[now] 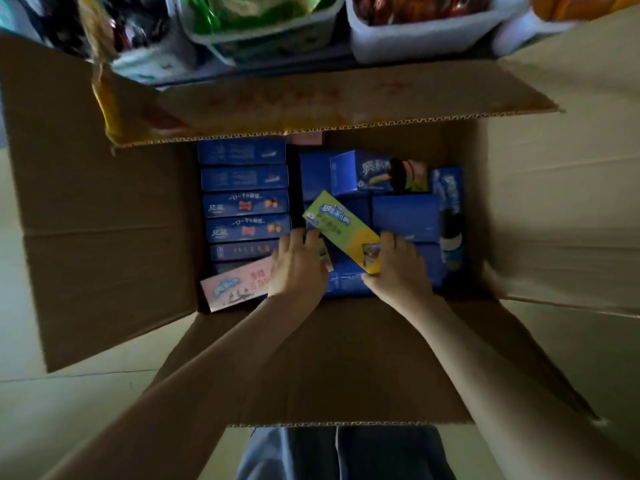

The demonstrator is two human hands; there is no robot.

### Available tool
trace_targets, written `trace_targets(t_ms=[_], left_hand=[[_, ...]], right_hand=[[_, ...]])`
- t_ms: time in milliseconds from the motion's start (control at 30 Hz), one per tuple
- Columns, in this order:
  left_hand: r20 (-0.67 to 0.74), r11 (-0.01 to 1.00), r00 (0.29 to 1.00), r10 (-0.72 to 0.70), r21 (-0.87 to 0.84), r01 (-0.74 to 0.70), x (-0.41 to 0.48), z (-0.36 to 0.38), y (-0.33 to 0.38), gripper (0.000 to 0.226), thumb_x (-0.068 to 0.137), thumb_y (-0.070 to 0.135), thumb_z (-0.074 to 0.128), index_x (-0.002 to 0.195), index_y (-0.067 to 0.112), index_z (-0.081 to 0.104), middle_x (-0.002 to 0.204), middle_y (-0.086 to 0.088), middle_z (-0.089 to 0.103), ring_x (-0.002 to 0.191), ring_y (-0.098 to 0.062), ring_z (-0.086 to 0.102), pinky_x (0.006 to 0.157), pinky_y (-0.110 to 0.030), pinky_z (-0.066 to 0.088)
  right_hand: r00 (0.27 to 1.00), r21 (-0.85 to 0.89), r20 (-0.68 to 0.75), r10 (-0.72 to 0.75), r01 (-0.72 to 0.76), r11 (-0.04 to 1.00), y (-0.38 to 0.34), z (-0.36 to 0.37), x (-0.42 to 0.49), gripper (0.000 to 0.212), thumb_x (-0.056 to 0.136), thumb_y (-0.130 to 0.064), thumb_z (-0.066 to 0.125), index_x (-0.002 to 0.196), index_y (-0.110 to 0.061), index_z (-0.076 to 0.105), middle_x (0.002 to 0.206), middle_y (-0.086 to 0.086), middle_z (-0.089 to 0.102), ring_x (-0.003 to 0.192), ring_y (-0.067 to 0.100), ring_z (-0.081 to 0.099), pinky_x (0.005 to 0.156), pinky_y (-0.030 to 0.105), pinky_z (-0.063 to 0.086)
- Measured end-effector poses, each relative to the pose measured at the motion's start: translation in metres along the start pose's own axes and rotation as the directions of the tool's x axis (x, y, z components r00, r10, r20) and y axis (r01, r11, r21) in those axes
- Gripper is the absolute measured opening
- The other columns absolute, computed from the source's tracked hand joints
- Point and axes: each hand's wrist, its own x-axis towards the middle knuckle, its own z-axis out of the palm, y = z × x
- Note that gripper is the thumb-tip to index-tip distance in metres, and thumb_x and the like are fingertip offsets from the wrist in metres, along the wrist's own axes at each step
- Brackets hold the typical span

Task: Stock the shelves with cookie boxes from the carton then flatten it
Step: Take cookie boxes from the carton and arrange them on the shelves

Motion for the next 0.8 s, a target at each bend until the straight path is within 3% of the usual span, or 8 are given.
trace_targets(t_ms=[100,167,267,367,433,500,633,800], left_hand=[[-0.038,0.999,0.999,-0.01,-0.05,0.008,0.0,0.003,0.002,0.053,0.091,0.026,0.053,0.138,0.013,0.032,0.138,-0.007,0.038,0.128,-0.025,0.032,0.106,-0.037,0.024],[-0.038,0.995,0.999,-0.016,-0.095,0.013,-0.004,0.004,0.005,0.052,0.092,0.032,0.051,0.138,0.013,0.033,0.137,-0.005,0.04,0.128,-0.025,0.033,0.108,-0.038,0.02],[-0.093,0.951,0.995,-0.036,-0.31,0.006,-0.011,0.002,0.012,0.046,0.09,0.034,0.054,0.128,0.013,0.038,0.127,-0.005,0.049,0.12,-0.026,0.043,0.104,-0.041,0.03],[-0.11,0.778,0.987,-0.121,-0.628,0.025,-0.018,-0.008,0.024,0.038,0.089,0.027,0.06,0.114,0.017,0.033,0.105,0.002,0.058,0.103,-0.023,0.058,0.086,-0.035,0.048],[0.008,0.62,0.976,-0.217,-0.772,0.144,-0.019,-0.016,0.032,0.039,0.09,0.028,0.061,0.111,0.02,0.029,0.097,0.005,0.06,0.092,-0.019,0.064,0.068,-0.019,0.051],[0.093,0.582,0.959,-0.268,-0.777,0.238,-0.015,-0.017,0.035,0.039,0.09,0.034,0.059,0.113,0.018,0.033,0.098,0.002,0.064,0.089,-0.019,0.065,0.064,-0.021,0.051],[0.115,0.787,0.963,-0.244,-0.556,0.266,-0.007,-0.013,0.027,0.028,0.092,0.029,0.051,0.112,0.011,0.046,0.1,-0.006,0.065,0.093,-0.027,0.062,0.078,-0.038,0.051],[0.023,0.976,0.994,-0.102,-0.193,0.105,-0.013,-0.004,0.005,0.043,0.09,0.018,0.052,0.13,0.014,0.038,0.127,-0.007,0.044,0.121,-0.026,0.038,0.104,-0.037,0.031]], right_hand=[[1.0,0.263,0.029,0.009,-0.017,0.965,0.006,-0.005,0.002,0.049,0.076,-0.024,0.071,0.115,-0.017,0.042,0.113,0.005,0.052,0.106,0.028,0.052,0.082,0.041,0.047],[0.989,0.554,0.144,0.012,-0.091,0.827,0.009,-0.017,-0.001,0.057,0.077,-0.018,0.073,0.123,-0.024,0.039,0.109,-0.004,0.054,0.098,0.021,0.056,0.079,0.038,0.048],[0.954,0.764,0.29,-0.074,-0.184,0.619,0.01,-0.037,-0.009,0.065,0.08,-0.014,0.074,0.133,-0.029,0.041,0.118,-0.005,0.057,0.102,0.018,0.059,0.084,0.031,0.046],[0.918,0.85,0.37,-0.146,-0.271,0.451,0.007,-0.053,-0.017,0.05,0.083,-0.014,0.067,0.13,-0.024,0.051,0.116,0.004,0.066,0.099,0.022,0.065,0.08,0.029,0.049],[0.897,0.851,0.411,-0.163,-0.314,0.421,0.006,-0.058,-0.021,0.043,0.086,-0.016,0.064,0.127,-0.025,0.054,0.109,0.006,0.069,0.093,0.025,0.069,0.075,0.03,0.052],[0.891,0.841,0.427,-0.152,-0.33,0.428,0.005,-0.057,-0.024,0.042,0.086,-0.018,0.063,0.126,-0.026,0.053,0.106,0.008,0.07,0.09,0.027,0.069,0.075,0.033,0.052],[0.924,0.816,0.378,-0.06,-0.302,0.493,0.005,-0.048,-0.026,0.052,0.085,-0.016,0.068,0.131,-0.026,0.047,0.105,-0.004,0.064,0.088,0.016,0.064,0.074,0.025,0.048],[0.989,0.599,0.139,0.055,-0.128,0.791,0.017,-0.025,-0.017,0.072,0.082,-0.021,0.07,0.142,-0.026,0.032,0.135,-0.001,0.046,0.12,0.02,0.047,0.101,0.042,0.04]])
